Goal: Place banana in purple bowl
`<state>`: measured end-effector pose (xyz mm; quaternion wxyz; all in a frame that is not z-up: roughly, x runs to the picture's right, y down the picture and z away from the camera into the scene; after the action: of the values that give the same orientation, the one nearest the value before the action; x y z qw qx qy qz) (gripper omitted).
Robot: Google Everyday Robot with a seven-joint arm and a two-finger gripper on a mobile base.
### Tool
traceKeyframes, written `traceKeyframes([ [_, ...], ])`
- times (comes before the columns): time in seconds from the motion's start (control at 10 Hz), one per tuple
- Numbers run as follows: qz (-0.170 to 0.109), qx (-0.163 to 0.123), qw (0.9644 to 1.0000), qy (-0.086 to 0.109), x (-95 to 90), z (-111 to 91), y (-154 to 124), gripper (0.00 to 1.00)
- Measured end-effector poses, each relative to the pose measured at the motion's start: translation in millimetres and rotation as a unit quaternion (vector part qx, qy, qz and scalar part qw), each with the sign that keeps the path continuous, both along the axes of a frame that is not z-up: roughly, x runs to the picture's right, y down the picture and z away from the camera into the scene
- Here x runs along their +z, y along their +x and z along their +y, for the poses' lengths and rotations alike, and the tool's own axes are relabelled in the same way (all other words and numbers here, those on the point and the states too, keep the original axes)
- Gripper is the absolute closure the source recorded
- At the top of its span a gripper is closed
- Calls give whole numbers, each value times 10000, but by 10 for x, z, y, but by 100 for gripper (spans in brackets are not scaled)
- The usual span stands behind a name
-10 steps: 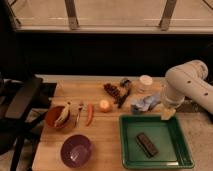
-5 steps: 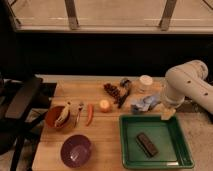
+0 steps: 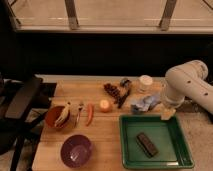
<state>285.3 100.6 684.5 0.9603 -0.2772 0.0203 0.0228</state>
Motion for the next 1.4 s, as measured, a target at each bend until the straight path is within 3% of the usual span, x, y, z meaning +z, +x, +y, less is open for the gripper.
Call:
traceKeyframes([
  [0.9,-3,-2,10000,1,1,-1,-3,35],
  [1.0,-82,-1,10000,12,1,-32,-15,35],
  [1.2,-528,58,9986,-18,-24,-85,-149,35],
  [1.4,-809,-153,9966,12,-53,-168,-437,35],
])
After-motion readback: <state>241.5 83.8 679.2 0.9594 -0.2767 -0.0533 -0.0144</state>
